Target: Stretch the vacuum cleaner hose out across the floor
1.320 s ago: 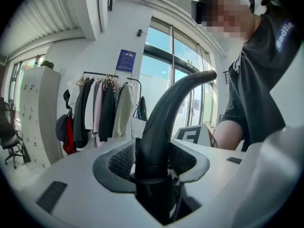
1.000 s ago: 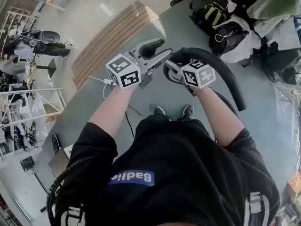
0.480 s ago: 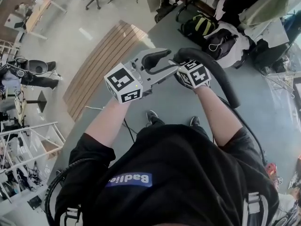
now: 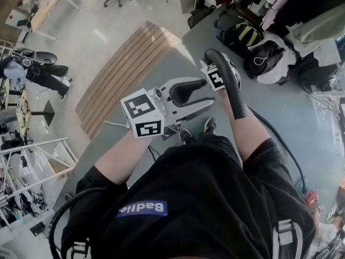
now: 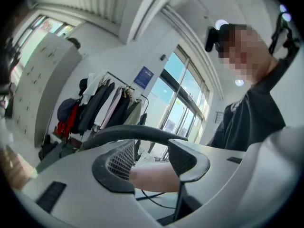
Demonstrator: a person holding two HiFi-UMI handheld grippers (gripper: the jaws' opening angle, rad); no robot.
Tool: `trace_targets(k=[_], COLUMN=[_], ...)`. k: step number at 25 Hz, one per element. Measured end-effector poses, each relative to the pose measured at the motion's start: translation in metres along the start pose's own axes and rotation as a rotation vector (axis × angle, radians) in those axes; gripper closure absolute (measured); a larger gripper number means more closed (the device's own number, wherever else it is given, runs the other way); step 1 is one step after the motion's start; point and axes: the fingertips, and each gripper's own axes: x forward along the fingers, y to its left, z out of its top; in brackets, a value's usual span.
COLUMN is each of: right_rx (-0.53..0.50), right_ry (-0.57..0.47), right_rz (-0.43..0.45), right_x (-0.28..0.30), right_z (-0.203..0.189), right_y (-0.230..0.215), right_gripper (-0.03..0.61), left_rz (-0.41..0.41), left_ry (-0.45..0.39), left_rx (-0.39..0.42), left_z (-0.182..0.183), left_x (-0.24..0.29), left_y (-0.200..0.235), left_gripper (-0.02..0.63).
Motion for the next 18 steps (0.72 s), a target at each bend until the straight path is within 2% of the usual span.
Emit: trace_targets(k=[2, 4, 7, 9, 11, 12, 13, 14, 16, 18], right_rx=[-0.030, -0.069, -0.165, -0.250, -0.311, -0.318, -0.308, -0.291, -0.260, -0.254], right_ry=[0.019, 0.030, 0.031, 0.040, 0.045, 0.041, 0.034, 0.026, 0.009, -0.007], right_rz=[-0.046, -0.100, -0.191, -0.237, -0.251, -0.240, -0.220, -0.196, -0.147, -0.106], right_x=[0.021, 0.042, 0.072, 0.090, 0.107, 0.115, 0.122, 0.129, 0.139, 0.146], right_z=[0.011, 0.023, 0.045, 0.058, 0.069, 0.074, 0.077, 0.080, 0.081, 0.080], right_y=[-0.001, -0.004, -0.013, -0.020, -0.022, -0.022, -0.024, -0.027, -0.037, -0.049], right_gripper=[0.402, 0.402, 0.402, 0.402, 0.402, 0.402, 0.402, 0.402, 0.402, 0.402], left_rz=[0.028, 0.092, 0.219, 0.265, 0.293, 0.305, 0.319, 0.331, 0.341, 0.352], left_ry=[-0.033, -0.026, 0.062, 0.108, 0.176, 0.233, 0.295, 0.341, 0.368, 0.383], left_rx=[-0.170, -0.327, -0.522, -0.615, -0.640, -0.623, -0.595, -0.574, -0.566, -0.531], left_z=[0.007, 0.008, -0.013, -0.022, -0.029, -0.035, -0.042, -0.048, -0.051, -0.048], left_x=[-0.014, -0.022, -0.027, -0.024, -0.014, -0.010, -0.007, -0.008, -0.016, -0.029], left_y=[0.018, 0.041, 0.083, 0.099, 0.110, 0.117, 0.126, 0.136, 0.159, 0.185], left_gripper=[0.396, 0.364, 0.280, 0.253, 0.225, 0.219, 0.250, 0.384, 0.459, 0.501])
